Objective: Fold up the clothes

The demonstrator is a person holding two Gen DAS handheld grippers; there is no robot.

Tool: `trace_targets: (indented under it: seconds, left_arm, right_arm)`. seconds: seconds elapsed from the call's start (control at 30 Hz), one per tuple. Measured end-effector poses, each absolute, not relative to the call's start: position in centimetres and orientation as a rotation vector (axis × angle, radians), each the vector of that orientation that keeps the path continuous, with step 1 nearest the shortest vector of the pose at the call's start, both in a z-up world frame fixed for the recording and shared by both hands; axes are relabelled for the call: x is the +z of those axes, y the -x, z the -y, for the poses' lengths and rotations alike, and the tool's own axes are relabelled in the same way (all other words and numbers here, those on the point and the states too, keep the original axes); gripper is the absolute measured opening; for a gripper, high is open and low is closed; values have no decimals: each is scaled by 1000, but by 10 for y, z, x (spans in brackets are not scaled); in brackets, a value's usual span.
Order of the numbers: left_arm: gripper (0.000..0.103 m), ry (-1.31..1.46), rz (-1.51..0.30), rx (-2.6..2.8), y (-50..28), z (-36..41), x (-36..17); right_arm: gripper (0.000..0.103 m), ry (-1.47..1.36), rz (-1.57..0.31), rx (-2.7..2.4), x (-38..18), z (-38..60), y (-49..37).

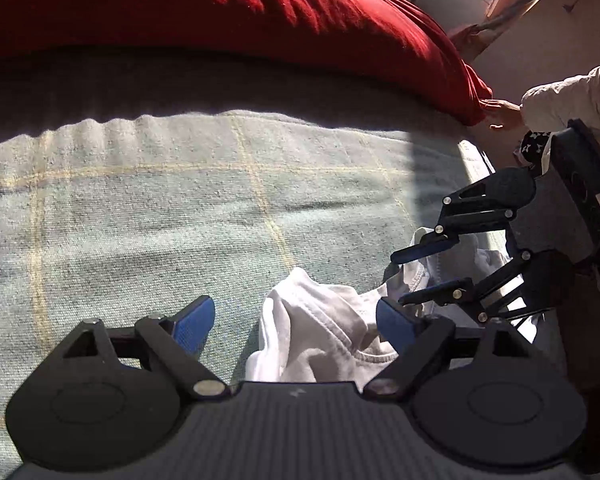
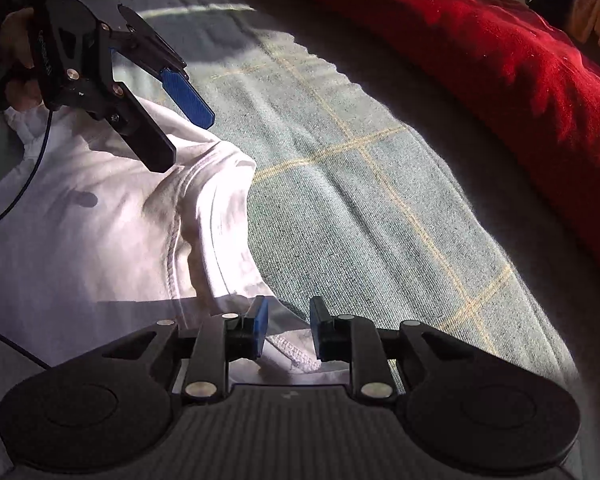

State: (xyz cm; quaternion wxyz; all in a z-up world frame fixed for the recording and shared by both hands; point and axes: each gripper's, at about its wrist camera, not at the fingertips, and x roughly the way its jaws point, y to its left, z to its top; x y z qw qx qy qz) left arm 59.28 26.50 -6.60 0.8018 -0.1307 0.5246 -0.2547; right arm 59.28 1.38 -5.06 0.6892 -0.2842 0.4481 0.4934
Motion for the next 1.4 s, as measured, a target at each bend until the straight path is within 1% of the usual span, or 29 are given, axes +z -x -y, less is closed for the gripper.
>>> trace_targets:
  seconds: [0.03,0.07,0.1,0.13,0.17,0.2,0.23,0.27,0.3,0.37,0.4,0.47,0.5,0.57,0.6,0.63,0.67,0.7,0.73,0.77,0.8,0.83,0.9,1.0,1.07,1.17,1.2,1.23,1.4]
  left_arm:
    - [87,285,-1144,-549,-596,-265,-72]
    - [86,294,-1150,-550,-597,-265,-75]
    - [86,286,-1148,-562,-595,-262,-73]
    - [83,253,-1156,-570,-592,-257,-72]
    - [67,220,-1164,-577,-589,-251,-70]
    - [48,187,-1171,-584,-586,-245,-69]
    - [40,153,-1179,-591,-582,-239,-67]
    - [32,111,-1176,-575,-578,-233,-66]
    - [25,69,-1173,-557,-573,-227,-66]
    - [17,47,-1151,-526,-570,-225,-61]
    - [16,19,-1112,-495,-568,-225,-57]
    - [16,30,-1093,-441,-574,-231,-57]
    - [17,36,-1084,-414,-577,-234,-57]
    - [17,40,-1054,-344,-578,-243,-51]
    - [17,26,-1031,-330,-574,-247,-45]
    - [17,21,-1003,-325,-569,-248,-38]
    - [20,16,-976,-320,-564,-249,-32]
    - [29,27,-957,-325,-557,-249,-26]
    - [34,43,-958,-343,-552,-247,-24]
    - [44,58,-958,-363,-546,-245,-22]
    - [48,65,-969,-399,-538,-238,-23]
    - [48,68,-983,-426,-533,-233,-27]
    - [49,66,-1037,-439,-530,-226,-44]
    - [48,64,-1095,-421,-531,-220,-70]
    - [49,108,-1048,-373,-539,-230,-74]
    - [47,234,-1026,-277,-550,-247,-65]
    - [47,255,-1014,-261,-549,-250,-59]
    - [47,255,-1007,-259,-546,-250,-53]
    - [50,157,-973,-278,-503,-236,-22]
  right_arm:
    - [44,647,-1005,1130,-53,-16,-593]
    - [47,673,-1009,1144,-56,-18,-593]
    - [47,699,-1012,1156,-58,-21,-593]
    - [47,724,-1012,1163,-58,-22,-590]
    - [47,749,-1012,1171,-58,-24,-588]
    - [39,774,-1012,1178,-58,-25,-586]
    - [19,800,-1012,1182,-57,-27,-583]
    - [12,825,-1014,1180,-57,-29,-577]
    - [9,857,-1003,1175,-56,-31,-571]
    - [8,935,-928,1139,-53,-33,-560]
    - [7,968,-868,1092,-51,-35,-557]
    - [2,1014,-756,958,-48,-38,-560]
    - [2,1010,-720,898,-48,-38,-565]
    - [4,924,-723,839,-45,-34,-581]
    - [7,858,-759,836,-41,-30,-589]
    - [12,802,-779,831,-34,-25,-591]
    - [14,763,-788,828,-28,-18,-589]
    - [20,732,-798,823,-23,-12,-586]
    - [26,712,-813,814,-20,-6,-583]
    - [29,694,-828,802,-19,-1,-579]
    - [36,669,-851,787,-19,4,-575]
    - [41,634,-884,768,-21,9,-571]
    - [45,536,-972,727,-33,19,-567]
    - [45,430,-1036,671,-57,27,-573]
    - [47,367,-1029,651,-68,29,-587]
    - [47,309,-999,645,-59,34,-597]
    - [50,327,-977,614,-53,34,-597]
    - [56,340,-961,589,-48,35,-596]
    - [64,269,-972,597,-21,52,-569]
